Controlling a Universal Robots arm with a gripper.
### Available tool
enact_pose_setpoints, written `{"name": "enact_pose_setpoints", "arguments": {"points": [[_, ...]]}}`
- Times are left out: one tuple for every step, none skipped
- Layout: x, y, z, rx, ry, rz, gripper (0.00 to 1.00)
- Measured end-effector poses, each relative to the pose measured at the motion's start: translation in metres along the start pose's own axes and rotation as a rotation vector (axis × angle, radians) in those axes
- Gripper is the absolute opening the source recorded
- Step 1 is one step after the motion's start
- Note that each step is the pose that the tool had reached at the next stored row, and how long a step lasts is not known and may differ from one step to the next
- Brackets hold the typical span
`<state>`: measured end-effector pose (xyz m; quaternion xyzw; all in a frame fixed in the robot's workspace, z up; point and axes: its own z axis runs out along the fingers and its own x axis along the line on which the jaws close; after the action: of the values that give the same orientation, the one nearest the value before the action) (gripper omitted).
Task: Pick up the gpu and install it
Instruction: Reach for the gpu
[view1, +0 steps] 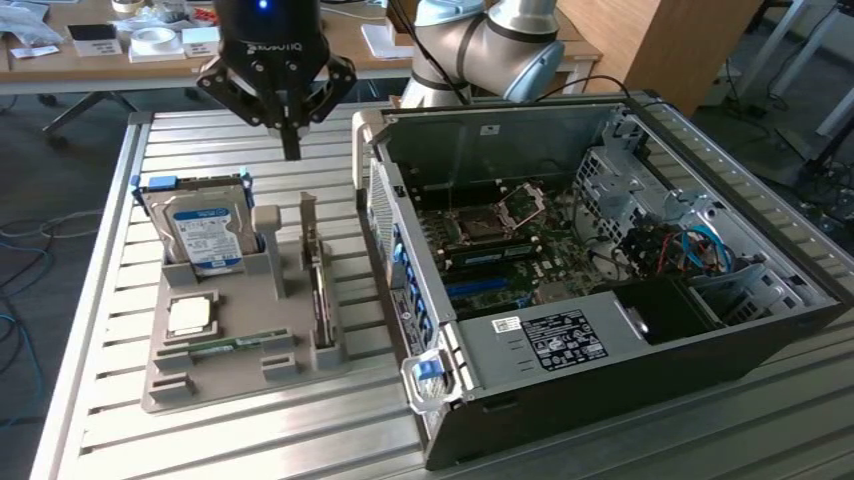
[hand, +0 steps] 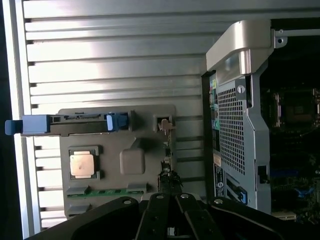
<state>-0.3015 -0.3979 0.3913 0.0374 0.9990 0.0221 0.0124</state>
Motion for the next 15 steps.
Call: {"name": "enact_pose_setpoints", "arguments": {"points": [[0.0,-0.0015,0.0,0.0,0.0,0.0,0.11],[0.0,-0.003,-0.0001,0.0,0.0,0.0,0.11],[0.0,-0.0048,-0.0002,0.0,0.0002,0.0,0.11],[0.0,-0.0067,-0.0002,0.0,0.0002,0.0,0.11],[0.0,-0.0086,-0.0003,0.0,0.0003,0.0,0.11],[0.0,-0.0104,-0.0004,0.0001,0.0004,0.0,0.11],[0.0,-0.0123,-0.0004,0.0002,0.0005,0.0,0.11],[0.0,-0.0141,-0.0005,0.0003,0.0007,0.0,0.11],[-0.001,-0.0159,-0.0006,0.0004,0.0008,0.0,0.11],[-0.001,-0.0176,-0.0006,0.0005,0.0009,0.0,0.11],[-0.001,-0.0193,-0.0007,0.0007,0.0011,0.0,0.11],[-0.001,-0.0211,-0.0007,0.0008,0.0012,0.0,0.11],[-0.001,-0.0231,-0.0008,0.0009,0.0013,0.0,0.11],[-0.001,-0.0252,-0.0008,0.0009,0.0015,0.0,0.11],[-0.001,-0.0271,-0.0009,0.0009,0.0015,0.0,0.11]]}}
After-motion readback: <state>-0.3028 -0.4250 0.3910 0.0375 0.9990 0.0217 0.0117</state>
